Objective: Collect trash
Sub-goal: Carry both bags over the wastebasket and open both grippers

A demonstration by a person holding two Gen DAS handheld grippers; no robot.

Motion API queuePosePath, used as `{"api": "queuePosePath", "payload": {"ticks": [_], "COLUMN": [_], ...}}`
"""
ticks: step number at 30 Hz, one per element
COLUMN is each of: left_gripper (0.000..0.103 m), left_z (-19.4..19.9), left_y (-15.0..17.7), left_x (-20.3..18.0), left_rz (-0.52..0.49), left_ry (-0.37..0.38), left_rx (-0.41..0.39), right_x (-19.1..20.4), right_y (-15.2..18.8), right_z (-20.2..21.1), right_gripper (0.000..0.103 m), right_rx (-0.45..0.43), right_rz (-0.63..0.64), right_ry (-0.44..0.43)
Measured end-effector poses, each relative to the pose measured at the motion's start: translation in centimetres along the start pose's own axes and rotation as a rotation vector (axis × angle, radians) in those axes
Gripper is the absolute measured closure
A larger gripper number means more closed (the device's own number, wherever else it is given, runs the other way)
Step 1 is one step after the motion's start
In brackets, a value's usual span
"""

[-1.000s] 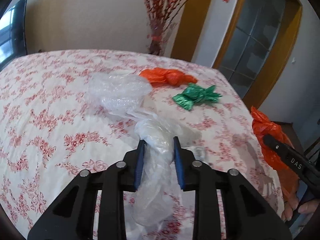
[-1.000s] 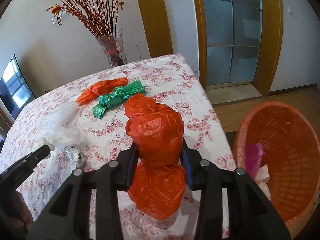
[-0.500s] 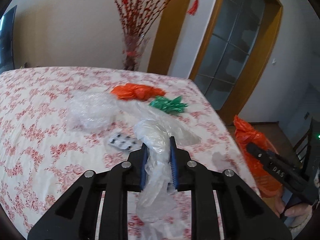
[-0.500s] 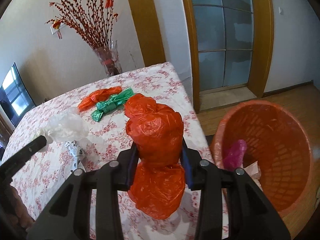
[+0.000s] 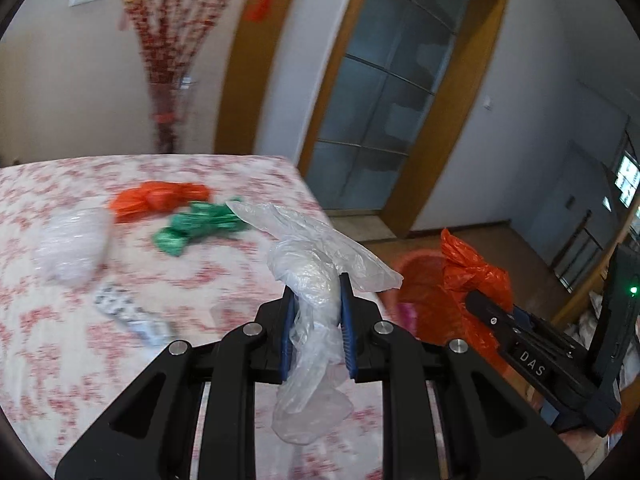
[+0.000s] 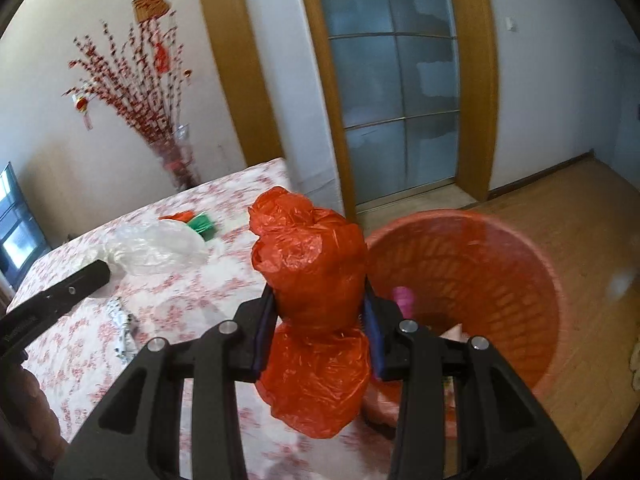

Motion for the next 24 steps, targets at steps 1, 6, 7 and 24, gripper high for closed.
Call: {"api": "queuePosePath", "payload": {"ticks": [1, 6, 7, 24], "left_gripper": [0.084, 0.084, 0.084, 0.084], "left_z": [-0.3, -2.5, -2.8, -8.4], "left_y": [0.1, 0.7, 0.7, 2.2], "left_x": [-0.6, -4.1, -4.5, -11.1], "left_rz": [-0.004, -0.034, -0.039, -0.107], "left_ry": [0.011, 0.082, 0.09, 0.207], "left_rx": [0.005, 0.03, 0.033, 0.128], "right_x": [-0.6, -4.0, -4.8, -11.5], "right_y": [-0.1, -0.5, -0.6, -0.8], "right_z": [0.3, 1.5, 1.8, 1.2], "right_gripper": [0.065, 0.065, 0.065, 0.065], "right_rx": [-0.005, -0.033, -0.041, -0.055], "right_rz": [-0.005, -0.052, -0.065, -0.162], "right_ry": [0.011, 0.065, 0.076, 0.161]}}
Point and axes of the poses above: each gripper's, at about its wrist camera, not at the fingertips, and z roughly against the way its jaws point, x to its left, y to its underside, the point moved 1 cm from there along -z, roughly the way its jaws point, and after that the axes turned 6 degrees about -x, right-handed, at the moved point
